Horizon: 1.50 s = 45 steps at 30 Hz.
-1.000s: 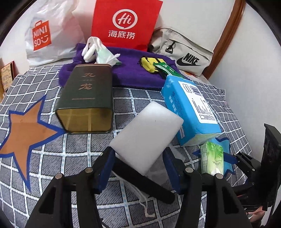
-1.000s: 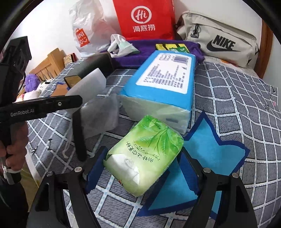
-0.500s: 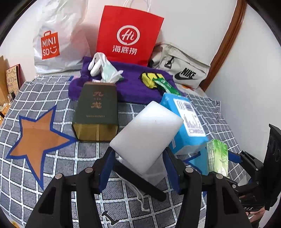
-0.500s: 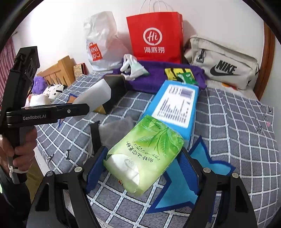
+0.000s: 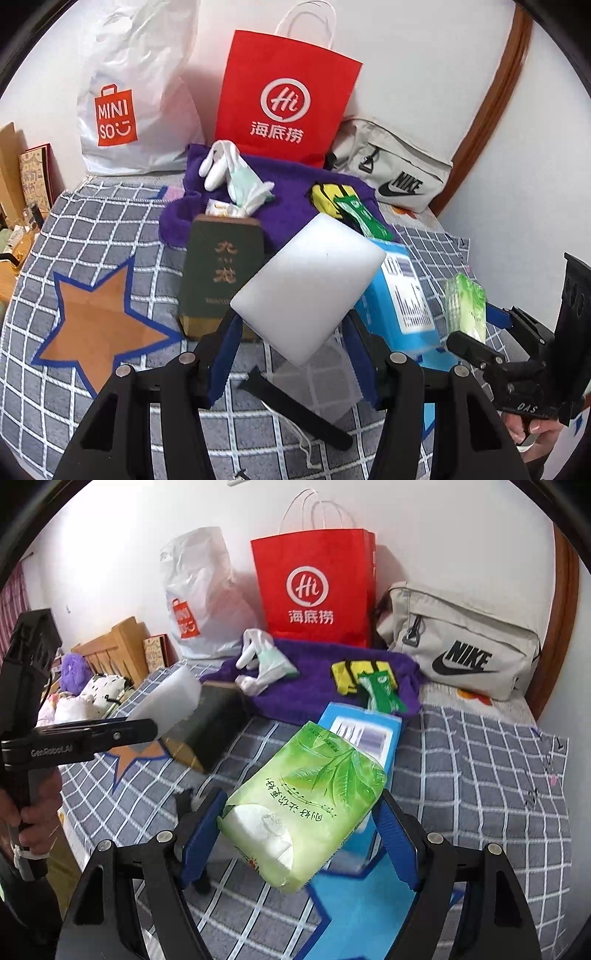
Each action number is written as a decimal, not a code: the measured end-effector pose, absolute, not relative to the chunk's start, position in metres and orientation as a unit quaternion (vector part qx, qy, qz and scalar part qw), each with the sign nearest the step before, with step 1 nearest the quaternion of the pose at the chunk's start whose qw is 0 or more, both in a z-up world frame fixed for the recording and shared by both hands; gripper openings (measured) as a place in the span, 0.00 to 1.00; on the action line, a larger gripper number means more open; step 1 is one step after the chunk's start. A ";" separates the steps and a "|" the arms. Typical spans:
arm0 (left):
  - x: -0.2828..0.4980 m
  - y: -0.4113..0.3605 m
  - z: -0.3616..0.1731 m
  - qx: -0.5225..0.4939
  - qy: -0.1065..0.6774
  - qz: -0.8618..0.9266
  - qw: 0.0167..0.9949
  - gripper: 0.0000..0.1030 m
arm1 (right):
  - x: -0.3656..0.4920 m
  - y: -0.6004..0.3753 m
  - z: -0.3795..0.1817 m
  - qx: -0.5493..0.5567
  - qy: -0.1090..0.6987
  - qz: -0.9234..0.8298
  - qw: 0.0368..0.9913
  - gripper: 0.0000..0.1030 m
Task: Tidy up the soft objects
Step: 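Carry the tissue pack with the right tool while the left tool carries the sponge to the towel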
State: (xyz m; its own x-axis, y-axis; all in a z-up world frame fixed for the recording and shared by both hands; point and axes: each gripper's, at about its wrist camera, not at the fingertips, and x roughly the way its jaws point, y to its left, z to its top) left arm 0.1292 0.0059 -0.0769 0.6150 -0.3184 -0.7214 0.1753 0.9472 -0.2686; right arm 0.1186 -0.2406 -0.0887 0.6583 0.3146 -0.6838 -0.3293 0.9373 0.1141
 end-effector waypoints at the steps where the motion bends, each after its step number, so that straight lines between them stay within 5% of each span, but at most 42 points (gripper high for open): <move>1: 0.133 0.007 -0.076 -0.087 0.416 -0.136 0.895 0.53 | 0.124 -0.241 -0.087 -0.009 0.374 0.175 0.911 0.77; 45: 0.240 0.025 -0.048 -0.065 0.415 -0.085 0.904 0.53 | 0.280 -0.237 -0.046 0.003 0.347 0.168 0.923 0.77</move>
